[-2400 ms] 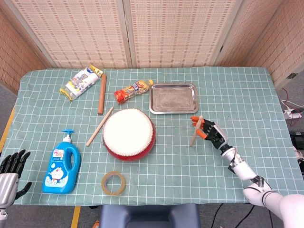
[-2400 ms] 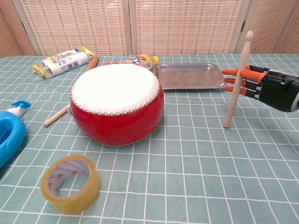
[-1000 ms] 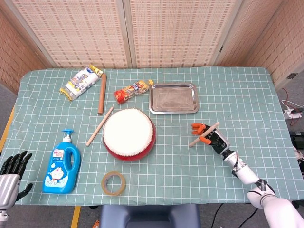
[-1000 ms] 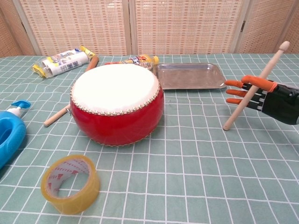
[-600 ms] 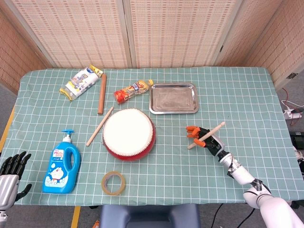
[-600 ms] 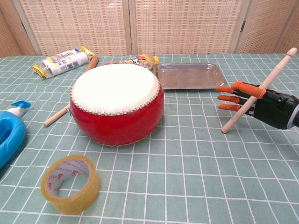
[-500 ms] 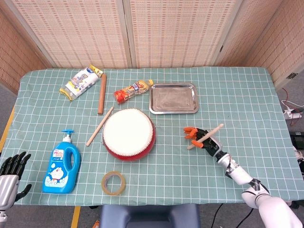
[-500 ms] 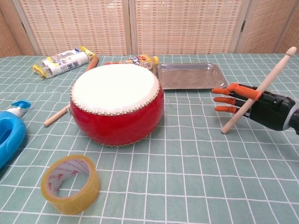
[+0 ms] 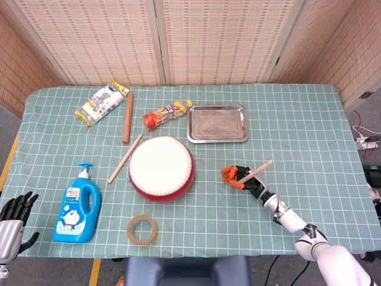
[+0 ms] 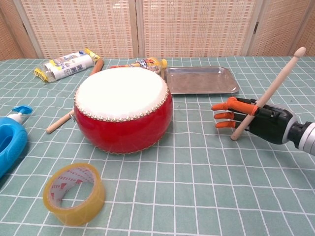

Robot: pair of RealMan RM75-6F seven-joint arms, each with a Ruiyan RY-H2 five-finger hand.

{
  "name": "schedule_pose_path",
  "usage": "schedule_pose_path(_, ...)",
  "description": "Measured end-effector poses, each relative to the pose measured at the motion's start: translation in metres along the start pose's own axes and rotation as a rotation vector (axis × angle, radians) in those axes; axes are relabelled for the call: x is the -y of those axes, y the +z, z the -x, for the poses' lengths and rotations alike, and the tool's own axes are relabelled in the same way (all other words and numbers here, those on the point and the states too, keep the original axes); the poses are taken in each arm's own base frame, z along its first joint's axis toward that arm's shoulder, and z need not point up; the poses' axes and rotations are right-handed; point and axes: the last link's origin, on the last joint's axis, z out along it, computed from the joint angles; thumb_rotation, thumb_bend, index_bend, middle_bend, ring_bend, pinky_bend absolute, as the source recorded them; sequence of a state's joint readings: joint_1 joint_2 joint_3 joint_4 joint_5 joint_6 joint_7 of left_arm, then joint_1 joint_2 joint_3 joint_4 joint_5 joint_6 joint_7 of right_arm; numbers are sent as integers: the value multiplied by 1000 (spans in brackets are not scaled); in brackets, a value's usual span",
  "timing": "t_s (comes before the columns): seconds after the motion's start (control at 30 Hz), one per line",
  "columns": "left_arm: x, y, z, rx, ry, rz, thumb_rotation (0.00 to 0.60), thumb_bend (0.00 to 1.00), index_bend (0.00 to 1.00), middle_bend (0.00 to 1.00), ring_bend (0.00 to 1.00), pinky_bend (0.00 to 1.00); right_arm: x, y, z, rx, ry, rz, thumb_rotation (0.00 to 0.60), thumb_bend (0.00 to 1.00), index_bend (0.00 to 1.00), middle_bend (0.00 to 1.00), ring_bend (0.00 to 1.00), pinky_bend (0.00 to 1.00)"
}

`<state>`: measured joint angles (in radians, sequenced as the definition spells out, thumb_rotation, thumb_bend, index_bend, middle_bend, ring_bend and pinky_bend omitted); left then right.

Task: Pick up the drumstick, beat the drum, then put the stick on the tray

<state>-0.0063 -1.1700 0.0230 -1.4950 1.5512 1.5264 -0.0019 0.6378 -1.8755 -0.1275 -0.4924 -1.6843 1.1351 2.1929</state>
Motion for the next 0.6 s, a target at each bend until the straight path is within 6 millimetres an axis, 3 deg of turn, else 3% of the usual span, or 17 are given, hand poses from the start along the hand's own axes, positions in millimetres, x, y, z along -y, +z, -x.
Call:
schedule_pose_path(0.27, 1, 1, 2, 6, 1, -4, 600, 205, 0, 0, 0, 0, 2, 10, 7, 0, -16, -11, 536, 207, 944, 734, 716, 677)
schedule_pose_path(0.6, 3, 2, 4, 14, 1, -8, 600, 206, 0, 0, 0, 0, -2, 20, 18, -3, -33, -7, 537, 208, 998, 833, 867, 847)
